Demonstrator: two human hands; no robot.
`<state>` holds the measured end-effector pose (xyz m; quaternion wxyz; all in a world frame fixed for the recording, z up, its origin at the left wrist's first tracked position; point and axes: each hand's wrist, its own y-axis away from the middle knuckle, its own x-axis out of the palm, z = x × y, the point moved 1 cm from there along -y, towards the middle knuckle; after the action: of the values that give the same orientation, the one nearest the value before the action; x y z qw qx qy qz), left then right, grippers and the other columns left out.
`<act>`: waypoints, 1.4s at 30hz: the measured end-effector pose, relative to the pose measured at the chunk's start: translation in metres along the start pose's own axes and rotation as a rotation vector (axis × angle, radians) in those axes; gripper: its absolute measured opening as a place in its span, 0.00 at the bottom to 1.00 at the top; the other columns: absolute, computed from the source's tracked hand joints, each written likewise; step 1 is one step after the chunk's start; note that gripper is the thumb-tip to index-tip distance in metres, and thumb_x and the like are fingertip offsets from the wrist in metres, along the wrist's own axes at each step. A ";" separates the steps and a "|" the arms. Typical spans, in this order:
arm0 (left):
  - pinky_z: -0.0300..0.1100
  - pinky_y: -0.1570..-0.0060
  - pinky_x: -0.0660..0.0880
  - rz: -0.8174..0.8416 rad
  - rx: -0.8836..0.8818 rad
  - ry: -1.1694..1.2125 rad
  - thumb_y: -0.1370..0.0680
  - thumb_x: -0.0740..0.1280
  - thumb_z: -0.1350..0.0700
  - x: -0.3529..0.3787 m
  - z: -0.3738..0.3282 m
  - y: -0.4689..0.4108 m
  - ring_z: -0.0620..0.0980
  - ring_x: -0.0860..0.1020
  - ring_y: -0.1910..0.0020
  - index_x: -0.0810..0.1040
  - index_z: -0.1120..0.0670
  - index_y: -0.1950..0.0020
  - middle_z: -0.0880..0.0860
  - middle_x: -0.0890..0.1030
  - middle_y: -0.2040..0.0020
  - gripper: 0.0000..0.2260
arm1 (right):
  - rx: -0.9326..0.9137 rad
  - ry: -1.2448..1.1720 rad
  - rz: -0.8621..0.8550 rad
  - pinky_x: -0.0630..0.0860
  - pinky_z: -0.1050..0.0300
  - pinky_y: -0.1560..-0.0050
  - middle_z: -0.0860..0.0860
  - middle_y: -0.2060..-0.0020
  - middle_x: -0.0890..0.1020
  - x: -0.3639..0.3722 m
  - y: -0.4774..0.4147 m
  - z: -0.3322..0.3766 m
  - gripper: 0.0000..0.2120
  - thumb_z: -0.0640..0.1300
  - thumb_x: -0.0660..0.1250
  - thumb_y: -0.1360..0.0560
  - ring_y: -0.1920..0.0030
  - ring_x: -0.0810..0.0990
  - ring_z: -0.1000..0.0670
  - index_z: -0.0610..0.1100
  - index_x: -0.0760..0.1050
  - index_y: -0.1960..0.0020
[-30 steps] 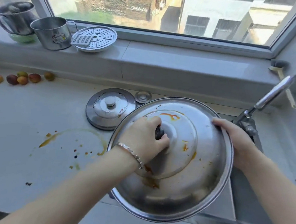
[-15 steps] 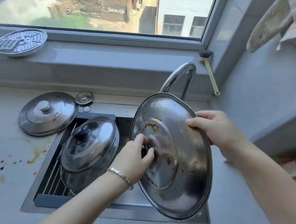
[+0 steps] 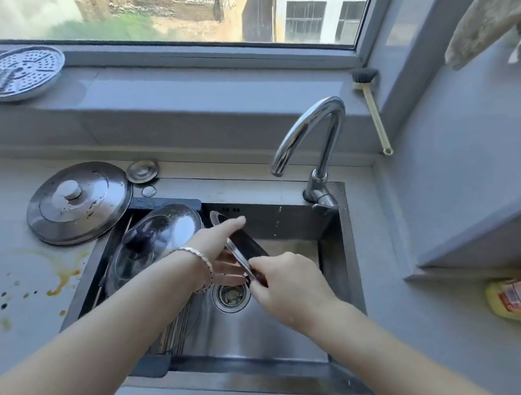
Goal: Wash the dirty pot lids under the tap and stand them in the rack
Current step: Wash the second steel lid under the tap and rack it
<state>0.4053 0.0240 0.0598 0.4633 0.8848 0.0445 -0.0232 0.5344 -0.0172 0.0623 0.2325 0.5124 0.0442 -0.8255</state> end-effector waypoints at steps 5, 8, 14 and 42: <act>0.49 0.67 0.76 -0.077 -0.062 -0.084 0.25 0.59 0.66 -0.011 0.009 -0.027 0.56 0.76 0.72 0.69 0.61 0.61 0.59 0.74 0.70 0.05 | 0.061 -0.210 0.133 0.74 0.57 0.54 0.53 0.59 0.83 0.016 0.003 -0.015 0.16 0.60 0.58 0.24 0.58 0.78 0.53 0.52 0.78 0.48; 0.45 0.66 0.71 -0.202 0.083 -0.184 0.27 0.59 0.68 -0.018 0.012 -0.038 0.55 0.72 0.68 0.69 0.60 0.60 0.58 0.71 0.65 0.05 | 0.396 -0.566 -0.037 0.78 0.47 0.52 0.51 0.64 0.83 0.021 -0.017 -0.056 0.20 0.60 0.56 0.24 0.61 0.80 0.51 0.46 0.79 0.57; 0.44 0.56 0.71 -0.355 0.286 -0.121 0.26 0.62 0.67 -0.026 0.002 -0.041 0.55 0.72 0.61 0.69 0.53 0.67 0.53 0.72 0.68 0.12 | 0.931 -1.051 -0.130 0.79 0.57 0.66 0.40 0.57 0.79 0.009 -0.082 -0.121 0.30 0.62 0.59 0.25 0.62 0.81 0.44 0.37 0.69 0.36; 0.43 0.64 0.65 -0.420 0.355 0.039 0.28 0.62 0.67 -0.039 0.015 -0.034 0.53 0.69 0.61 0.71 0.61 0.61 0.59 0.72 0.64 0.03 | 1.019 -0.717 -0.189 0.61 0.58 0.74 0.46 0.71 0.69 0.044 -0.121 -0.166 0.14 0.44 0.48 0.21 0.74 0.67 0.48 0.39 0.66 0.60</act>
<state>0.3632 0.0290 0.0264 0.2853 0.9237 0.2311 -0.1092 0.6037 0.1270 -0.0740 -0.1146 0.2439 -0.3903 -0.8804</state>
